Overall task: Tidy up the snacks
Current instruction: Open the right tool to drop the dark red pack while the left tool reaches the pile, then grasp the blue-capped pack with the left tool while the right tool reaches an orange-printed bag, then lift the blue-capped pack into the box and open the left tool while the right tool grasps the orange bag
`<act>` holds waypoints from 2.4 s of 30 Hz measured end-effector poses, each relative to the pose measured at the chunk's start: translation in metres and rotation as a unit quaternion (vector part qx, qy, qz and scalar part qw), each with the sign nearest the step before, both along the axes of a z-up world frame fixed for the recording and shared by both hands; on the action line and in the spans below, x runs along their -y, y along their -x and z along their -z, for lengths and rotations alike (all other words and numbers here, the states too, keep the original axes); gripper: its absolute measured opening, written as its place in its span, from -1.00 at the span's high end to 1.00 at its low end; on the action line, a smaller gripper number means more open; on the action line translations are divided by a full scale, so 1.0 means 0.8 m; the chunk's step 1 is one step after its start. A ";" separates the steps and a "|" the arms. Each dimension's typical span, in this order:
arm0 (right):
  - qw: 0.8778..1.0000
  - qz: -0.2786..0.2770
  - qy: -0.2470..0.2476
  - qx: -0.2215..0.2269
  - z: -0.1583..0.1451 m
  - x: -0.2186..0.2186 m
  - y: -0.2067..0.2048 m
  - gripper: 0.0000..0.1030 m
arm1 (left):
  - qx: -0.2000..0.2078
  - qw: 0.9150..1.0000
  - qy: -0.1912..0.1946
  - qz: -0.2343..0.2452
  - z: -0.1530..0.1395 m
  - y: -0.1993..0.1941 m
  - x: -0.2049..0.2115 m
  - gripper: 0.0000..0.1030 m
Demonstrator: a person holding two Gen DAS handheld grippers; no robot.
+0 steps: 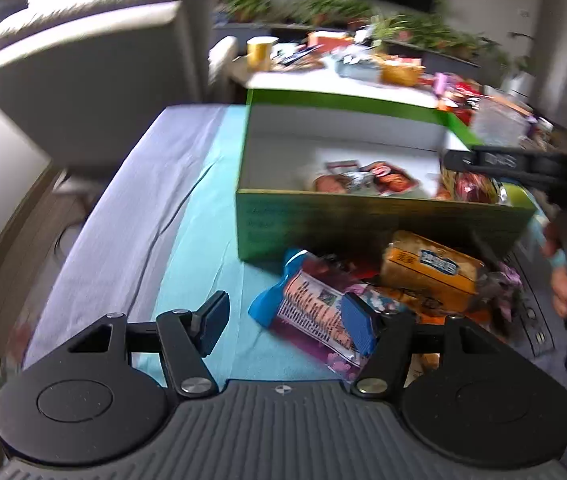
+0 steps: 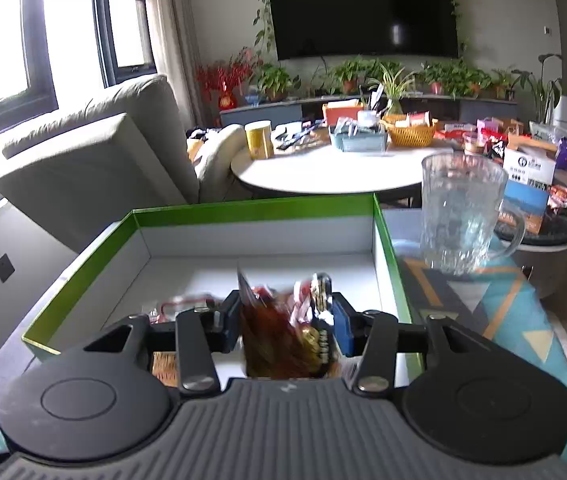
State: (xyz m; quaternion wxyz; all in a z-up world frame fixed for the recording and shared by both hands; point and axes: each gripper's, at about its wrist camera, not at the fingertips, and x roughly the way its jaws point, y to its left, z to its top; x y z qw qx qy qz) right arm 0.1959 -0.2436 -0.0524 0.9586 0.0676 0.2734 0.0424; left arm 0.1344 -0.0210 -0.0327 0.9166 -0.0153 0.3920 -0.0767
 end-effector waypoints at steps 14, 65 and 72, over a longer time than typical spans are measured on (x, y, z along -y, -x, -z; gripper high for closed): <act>0.998 -0.017 -0.007 0.057 -0.029 0.007 0.064 -0.39 | -0.127 0.964 0.177 -0.154 0.014 -0.031 -0.019 -0.15; 0.993 -0.115 -0.013 -0.002 -0.009 -0.034 0.164 -0.21 | -0.005 0.983 0.162 -0.084 -0.050 0.008 -0.042 0.82; 0.995 -0.092 -0.014 0.033 -0.028 -0.022 0.165 -0.21 | 0.027 0.986 0.156 -0.055 -0.069 -0.004 -0.027 0.82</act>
